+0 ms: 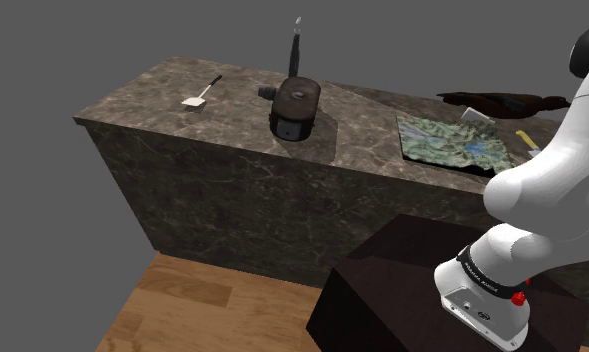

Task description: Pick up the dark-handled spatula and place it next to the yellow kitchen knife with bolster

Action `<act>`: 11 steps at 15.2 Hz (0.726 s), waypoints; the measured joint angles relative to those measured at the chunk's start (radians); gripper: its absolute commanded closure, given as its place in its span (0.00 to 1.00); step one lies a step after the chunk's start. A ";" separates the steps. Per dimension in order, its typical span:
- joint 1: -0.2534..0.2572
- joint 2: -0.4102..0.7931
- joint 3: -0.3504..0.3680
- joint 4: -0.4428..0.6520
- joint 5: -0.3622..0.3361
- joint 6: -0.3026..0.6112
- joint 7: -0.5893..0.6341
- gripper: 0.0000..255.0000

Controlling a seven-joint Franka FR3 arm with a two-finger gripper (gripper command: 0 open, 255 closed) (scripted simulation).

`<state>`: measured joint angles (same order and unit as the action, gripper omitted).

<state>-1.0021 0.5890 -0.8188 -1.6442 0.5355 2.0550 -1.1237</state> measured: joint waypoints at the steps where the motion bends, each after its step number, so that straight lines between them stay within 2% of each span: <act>1: 0.000 0.000 0.000 0.000 0.000 0.000 0.000 0.00; 6: 0.011 -0.047 -0.031 0.048 -0.043 -0.082 0.026 0.00; 11: 0.014 -0.055 -0.035 0.049 -0.049 -0.090 0.029 0.00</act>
<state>-0.9877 0.5341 -0.8540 -1.5949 0.4865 1.9647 -1.0946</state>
